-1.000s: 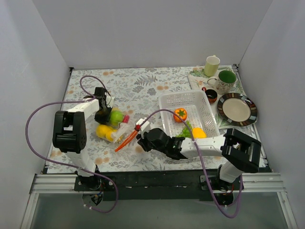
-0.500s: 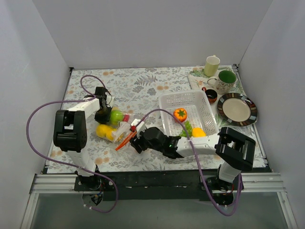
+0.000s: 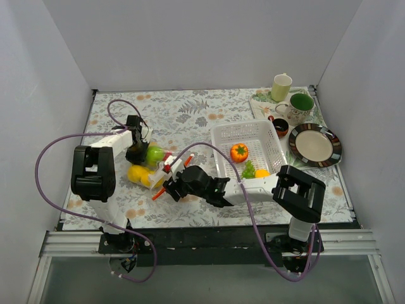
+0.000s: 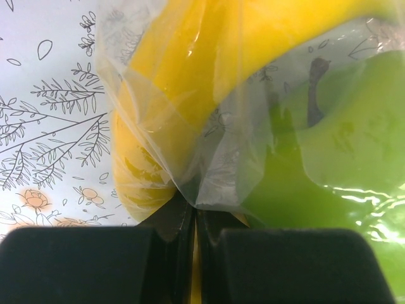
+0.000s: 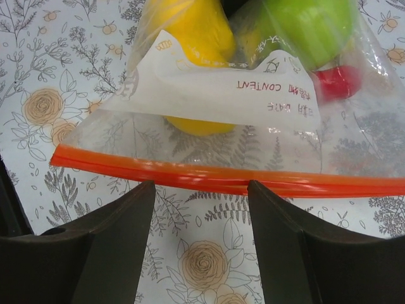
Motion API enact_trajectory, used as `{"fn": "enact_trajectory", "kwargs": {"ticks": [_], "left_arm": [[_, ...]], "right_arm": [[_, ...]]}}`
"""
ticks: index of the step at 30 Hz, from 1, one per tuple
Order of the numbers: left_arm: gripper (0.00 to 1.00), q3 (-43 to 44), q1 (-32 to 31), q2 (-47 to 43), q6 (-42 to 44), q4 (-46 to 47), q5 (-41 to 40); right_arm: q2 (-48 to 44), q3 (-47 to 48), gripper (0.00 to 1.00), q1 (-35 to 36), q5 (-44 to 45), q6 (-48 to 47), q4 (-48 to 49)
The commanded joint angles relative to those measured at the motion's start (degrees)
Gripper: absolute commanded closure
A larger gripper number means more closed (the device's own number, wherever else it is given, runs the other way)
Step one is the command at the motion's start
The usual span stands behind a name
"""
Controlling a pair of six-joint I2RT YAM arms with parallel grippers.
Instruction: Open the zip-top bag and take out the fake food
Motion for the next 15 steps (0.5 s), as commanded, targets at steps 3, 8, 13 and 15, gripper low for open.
{"fn": "enact_trajectory", "kwargs": {"ticks": [3, 8, 13, 15], "left_arm": [[1.00, -2.00, -0.23, 0.26, 0.73, -1.17, 1.44], [1.00, -3.32, -0.23, 0.09, 1.96, -0.20, -0.05], [1.00, -2.88, -0.23, 0.18, 1.79, -0.20, 0.65], [1.00, -2.97, -0.15, -0.17, 1.79, -0.29, 0.83]], "right_arm": [[3.48, 5.45, 0.30, 0.19, 0.79, -1.48, 0.76], [0.77, 1.96, 0.37, 0.19, 3.69, 0.45, 1.63], [-1.17, 0.19, 0.62, -0.16, 6.24, 1.60, 1.99], [-1.00, 0.10, 0.65, -0.43, 6.51, 2.04, 2.08]]}}
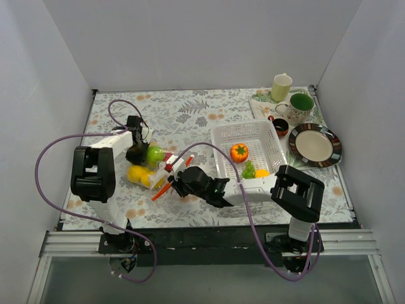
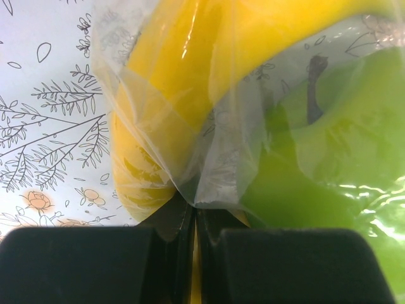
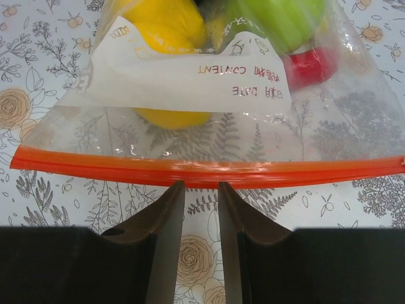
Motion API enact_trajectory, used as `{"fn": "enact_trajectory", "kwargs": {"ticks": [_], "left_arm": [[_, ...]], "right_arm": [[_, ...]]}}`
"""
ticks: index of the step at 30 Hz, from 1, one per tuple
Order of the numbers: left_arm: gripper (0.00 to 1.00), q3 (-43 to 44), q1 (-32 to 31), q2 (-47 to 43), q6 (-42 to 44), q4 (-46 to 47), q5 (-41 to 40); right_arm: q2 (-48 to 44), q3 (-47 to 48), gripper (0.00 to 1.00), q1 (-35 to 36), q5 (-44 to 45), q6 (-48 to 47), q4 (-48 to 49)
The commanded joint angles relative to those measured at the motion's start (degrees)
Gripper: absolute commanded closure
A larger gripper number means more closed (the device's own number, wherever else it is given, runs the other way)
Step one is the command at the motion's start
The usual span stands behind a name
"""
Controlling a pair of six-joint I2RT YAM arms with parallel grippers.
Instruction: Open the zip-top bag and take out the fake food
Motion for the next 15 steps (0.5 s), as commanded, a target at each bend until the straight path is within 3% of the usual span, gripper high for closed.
{"fn": "enact_trajectory", "kwargs": {"ticks": [1, 5, 15], "left_arm": [[1.00, -2.25, 0.05, 0.13, 0.72, -1.01, 0.67], [1.00, -2.77, 0.05, -0.48, 0.81, -1.10, 0.50], [1.00, -2.86, 0.14, -0.84, 0.98, -1.10, 0.76]], "right_arm": [[-2.20, -0.12, 0.66, -0.51, 2.51, 1.43, 2.80], [-2.20, -0.29, 0.74, -2.00, 1.90, 3.01, 3.24], [0.70, 1.90, 0.77, -5.52, -2.93, 5.73, 3.94]]}}
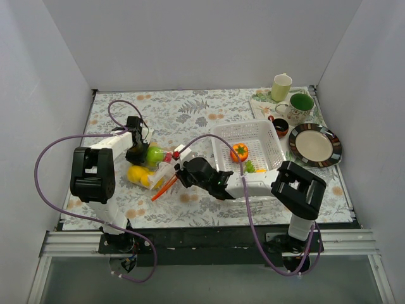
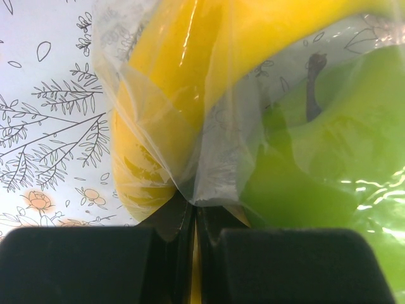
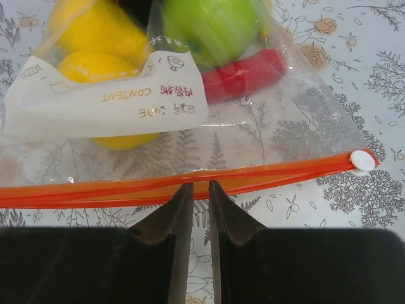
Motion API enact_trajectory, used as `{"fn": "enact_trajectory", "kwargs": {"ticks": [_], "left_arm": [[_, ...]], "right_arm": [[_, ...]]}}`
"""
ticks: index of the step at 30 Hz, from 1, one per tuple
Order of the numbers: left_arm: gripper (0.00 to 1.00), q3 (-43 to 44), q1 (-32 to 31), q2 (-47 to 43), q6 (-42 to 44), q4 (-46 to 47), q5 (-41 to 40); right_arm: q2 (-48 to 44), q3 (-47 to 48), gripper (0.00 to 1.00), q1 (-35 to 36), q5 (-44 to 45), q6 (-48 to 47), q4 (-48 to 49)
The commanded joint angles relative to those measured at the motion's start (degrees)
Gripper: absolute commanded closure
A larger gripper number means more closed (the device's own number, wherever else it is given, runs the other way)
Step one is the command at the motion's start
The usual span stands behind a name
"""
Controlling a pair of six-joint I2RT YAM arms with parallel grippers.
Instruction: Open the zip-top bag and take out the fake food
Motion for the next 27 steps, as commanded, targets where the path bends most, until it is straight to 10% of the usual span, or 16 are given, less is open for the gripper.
{"fn": "enact_trajectory", "kwargs": {"ticks": [1, 16, 27], "left_arm": [[1.00, -1.99, 0.07, -0.25, 0.63, -1.71, 0.85], [1.00, -1.81, -0.02, -1.30, 0.72, -2.94, 1.82], [1.00, -1.90, -1.51, -1.13, -1.30, -4.17, 3.05]], "right_arm": [[1.03, 2.23, 0.77, -0.85, -2.61, 1.82, 3.16], [5.08, 5.49, 0.73, -0.85, -9.11, 6.39, 5.96], [9.73, 8.90, 0.07, 0.38, -20.53, 4.90, 9.93]]}}
